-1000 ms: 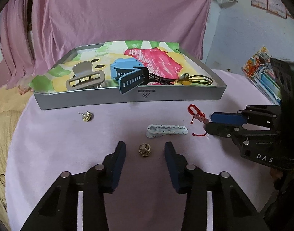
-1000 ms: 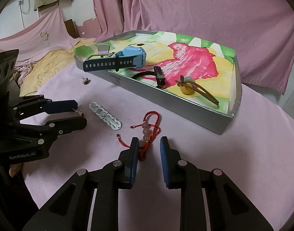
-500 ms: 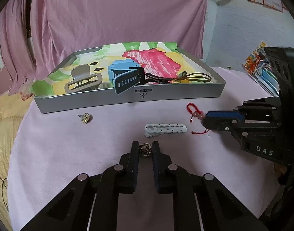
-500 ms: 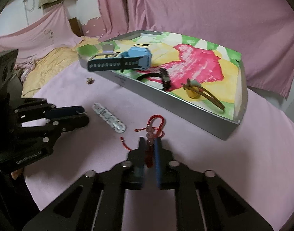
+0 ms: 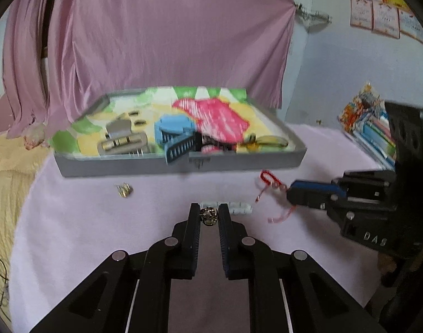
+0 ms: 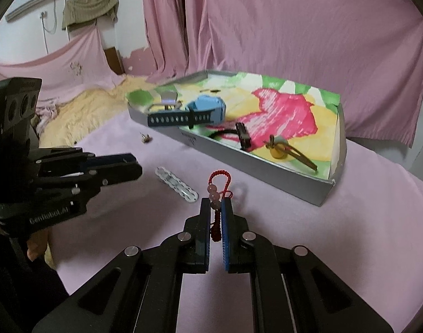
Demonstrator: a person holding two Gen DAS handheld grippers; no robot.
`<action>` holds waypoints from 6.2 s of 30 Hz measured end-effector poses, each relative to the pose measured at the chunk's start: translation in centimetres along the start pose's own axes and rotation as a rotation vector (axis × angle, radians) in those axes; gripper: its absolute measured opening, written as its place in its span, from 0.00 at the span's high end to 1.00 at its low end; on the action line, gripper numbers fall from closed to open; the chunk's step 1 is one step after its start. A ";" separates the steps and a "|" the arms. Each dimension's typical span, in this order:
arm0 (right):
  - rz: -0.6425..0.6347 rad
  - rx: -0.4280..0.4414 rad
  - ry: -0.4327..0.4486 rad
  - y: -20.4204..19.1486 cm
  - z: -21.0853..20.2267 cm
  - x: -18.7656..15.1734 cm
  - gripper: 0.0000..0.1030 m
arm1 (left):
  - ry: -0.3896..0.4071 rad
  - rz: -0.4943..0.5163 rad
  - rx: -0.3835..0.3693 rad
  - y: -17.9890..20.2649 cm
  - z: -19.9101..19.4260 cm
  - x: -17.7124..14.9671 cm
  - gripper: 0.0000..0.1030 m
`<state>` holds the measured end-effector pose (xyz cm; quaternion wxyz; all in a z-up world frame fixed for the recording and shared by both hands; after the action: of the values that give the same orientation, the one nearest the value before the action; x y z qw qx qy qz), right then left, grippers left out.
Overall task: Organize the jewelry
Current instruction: 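Carry the red bracelet and gold earring over the tray and open both grippers, then withdraw both open grippers from the tray, then grasp the white chain-link bracelet with the right gripper while the left grasps another gold earring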
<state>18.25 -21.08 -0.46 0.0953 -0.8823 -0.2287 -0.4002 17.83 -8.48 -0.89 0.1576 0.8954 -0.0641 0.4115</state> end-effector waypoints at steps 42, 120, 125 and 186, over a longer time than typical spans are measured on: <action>0.249 -0.060 0.026 8.1 5.6 3.5 0.93 | -0.062 0.163 -0.010 3.2 9.1 6.5 0.88; 0.194 -0.290 0.461 0.6 -8.0 0.8 0.07 | 0.362 -0.072 0.183 -4.7 -6.8 2.9 0.01; 0.183 -0.279 0.443 -0.8 -8.1 0.3 0.07 | 0.360 -0.083 0.197 -6.0 -7.6 1.7 0.01; -0.045 0.027 -0.146 -2.2 4.9 1.2 0.87 | -0.165 -0.049 0.122 -8.7 3.2 1.6 0.48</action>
<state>21.13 -17.02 -2.87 0.0813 -0.9024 -0.2603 -0.3336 23.28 -1.32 -3.66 0.1071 0.9355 -0.0296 0.3353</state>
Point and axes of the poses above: each gripper's, at about its wrist camera, not at the fingertips, and z roughly the way its jaws point, y to its right, x to its top, the point moved 6 cm from there along z, roughly the way its jaws point, and after that the axes turned 7 degrees about -z, right-handed, at the moved point
